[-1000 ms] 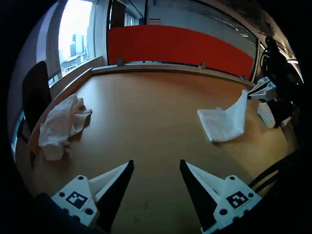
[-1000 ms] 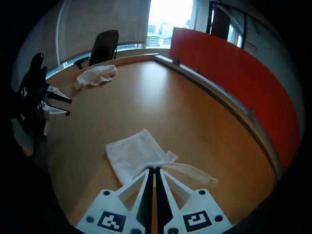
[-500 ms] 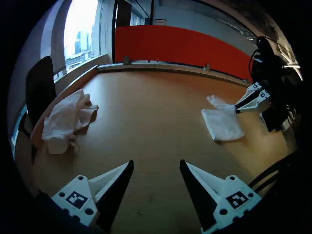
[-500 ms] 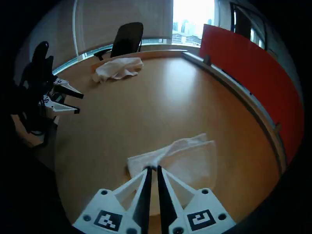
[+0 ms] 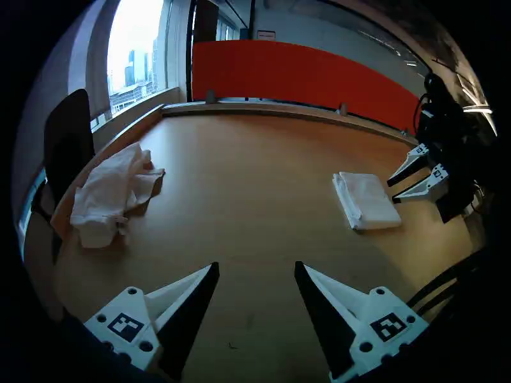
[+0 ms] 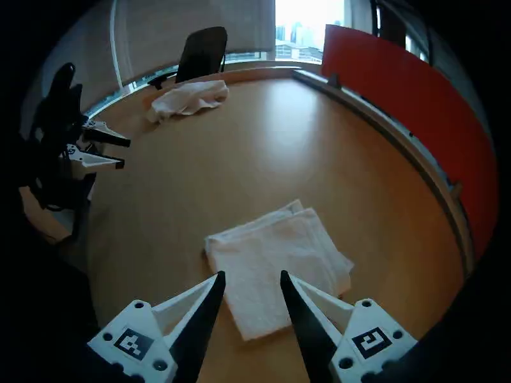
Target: Fold towel
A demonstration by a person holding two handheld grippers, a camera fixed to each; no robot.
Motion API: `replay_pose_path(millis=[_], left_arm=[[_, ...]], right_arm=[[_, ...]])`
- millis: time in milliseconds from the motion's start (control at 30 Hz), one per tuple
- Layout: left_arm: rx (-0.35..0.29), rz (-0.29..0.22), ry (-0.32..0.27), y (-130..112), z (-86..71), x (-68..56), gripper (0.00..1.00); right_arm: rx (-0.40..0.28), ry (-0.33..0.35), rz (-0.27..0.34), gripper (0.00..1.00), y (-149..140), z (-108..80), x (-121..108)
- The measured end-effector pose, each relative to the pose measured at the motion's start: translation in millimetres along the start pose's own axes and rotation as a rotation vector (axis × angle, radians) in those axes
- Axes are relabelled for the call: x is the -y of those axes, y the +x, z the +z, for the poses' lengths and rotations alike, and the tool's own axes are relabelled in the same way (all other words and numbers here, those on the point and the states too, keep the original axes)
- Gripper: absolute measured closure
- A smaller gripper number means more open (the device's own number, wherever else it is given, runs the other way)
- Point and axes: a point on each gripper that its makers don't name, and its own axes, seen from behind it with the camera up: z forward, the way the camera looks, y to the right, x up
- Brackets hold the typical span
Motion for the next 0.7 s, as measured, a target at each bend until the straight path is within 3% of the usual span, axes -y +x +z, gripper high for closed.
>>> replay_pose_path(millis=[400, 700], left_arm=[[0.003, 0.005, -0.003, -2, 0.0, -3.3, 0.13], [0.007, 0.006, -0.005, -5, -0.8, -3.9, 0.13]], right_arm=[[0.073, -0.040, 0.039, 0.34, -55, 0.5, 1], [0.107, -0.051, 0.061, 0.34, -80, 1.7, 3]])
